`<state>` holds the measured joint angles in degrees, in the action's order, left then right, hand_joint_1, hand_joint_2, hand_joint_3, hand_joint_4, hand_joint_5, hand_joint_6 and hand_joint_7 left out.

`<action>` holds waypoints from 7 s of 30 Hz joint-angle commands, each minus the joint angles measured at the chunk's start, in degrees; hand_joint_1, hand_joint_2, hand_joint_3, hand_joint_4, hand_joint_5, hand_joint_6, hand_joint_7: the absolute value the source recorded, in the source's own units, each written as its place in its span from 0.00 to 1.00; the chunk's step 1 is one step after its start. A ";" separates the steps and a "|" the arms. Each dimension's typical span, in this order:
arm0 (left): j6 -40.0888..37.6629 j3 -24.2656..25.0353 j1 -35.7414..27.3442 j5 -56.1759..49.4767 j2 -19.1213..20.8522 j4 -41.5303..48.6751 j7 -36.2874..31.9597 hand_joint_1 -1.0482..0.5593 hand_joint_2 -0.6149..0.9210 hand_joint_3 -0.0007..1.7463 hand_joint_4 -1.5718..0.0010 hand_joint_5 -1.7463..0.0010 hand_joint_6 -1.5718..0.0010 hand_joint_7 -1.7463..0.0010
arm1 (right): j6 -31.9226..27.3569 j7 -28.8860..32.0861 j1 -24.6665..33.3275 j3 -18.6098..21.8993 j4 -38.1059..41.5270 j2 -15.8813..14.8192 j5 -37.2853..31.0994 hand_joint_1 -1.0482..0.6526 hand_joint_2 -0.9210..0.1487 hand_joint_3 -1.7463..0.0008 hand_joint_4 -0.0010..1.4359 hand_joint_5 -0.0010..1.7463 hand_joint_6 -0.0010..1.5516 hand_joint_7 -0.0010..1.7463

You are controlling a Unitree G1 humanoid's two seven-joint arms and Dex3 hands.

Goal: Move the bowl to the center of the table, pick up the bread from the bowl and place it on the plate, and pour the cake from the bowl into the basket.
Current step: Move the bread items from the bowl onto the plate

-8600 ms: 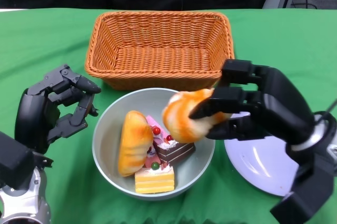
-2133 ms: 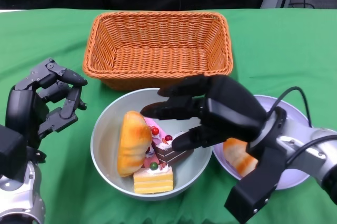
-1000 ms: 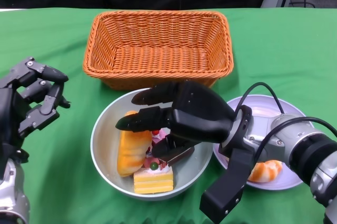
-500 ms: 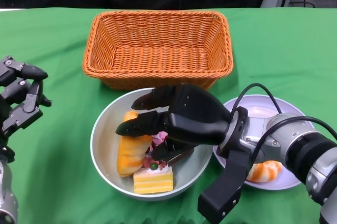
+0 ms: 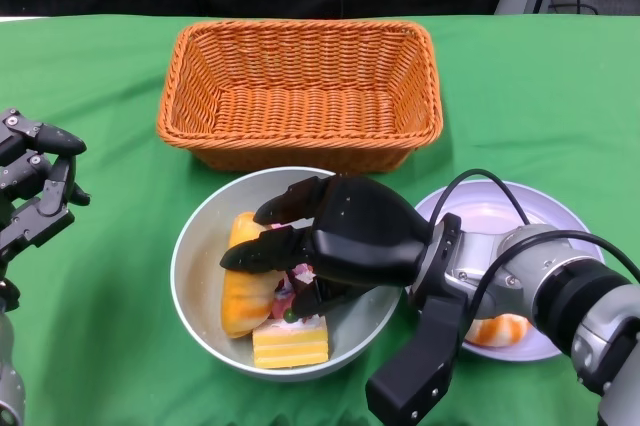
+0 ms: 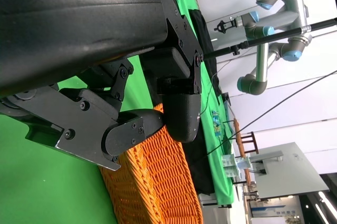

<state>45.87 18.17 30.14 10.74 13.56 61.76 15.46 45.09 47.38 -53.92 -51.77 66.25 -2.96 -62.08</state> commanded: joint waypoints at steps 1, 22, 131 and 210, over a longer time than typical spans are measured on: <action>-0.01 0.09 0.32 -0.26 1.50 -0.15 -0.53 0.58 0.85 0.48 0.47 0.09 0.48 0.28 | -0.90 -0.54 -0.63 -1.14 0.92 0.83 -0.68 0.25 0.13 1.00 0.59 0.01 0.52 0.00; 1.71 -0.31 0.19 -1.74 1.99 0.37 -1.15 0.57 0.89 0.37 0.45 0.25 0.38 0.54 | -5.91 7.35 -1.10 -3.88 3.30 4.35 -1.60 0.40 0.05 0.99 0.73 0.12 0.67 0.03; -1.30 1.53 1.34 2.70 1.98 2.00 4.95 0.35 1.00 0.09 0.30 0.95 0.36 1.00 | 7.19 4.80 10.78 7.64 -12.38 -10.24 7.16 0.57 0.07 1.00 0.54 0.92 0.52 0.66; -0.15 0.43 1.51 -0.38 1.96 2.85 1.85 0.36 1.00 0.10 0.26 0.97 0.29 0.99 | -19.81 -12.07 18.43 11.93 -36.09 -11.82 -4.23 0.29 0.16 1.00 0.40 0.00 0.36 0.01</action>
<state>45.41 18.67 30.97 10.75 14.51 64.41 18.38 24.90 33.24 -33.69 -39.35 28.63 -14.97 -65.79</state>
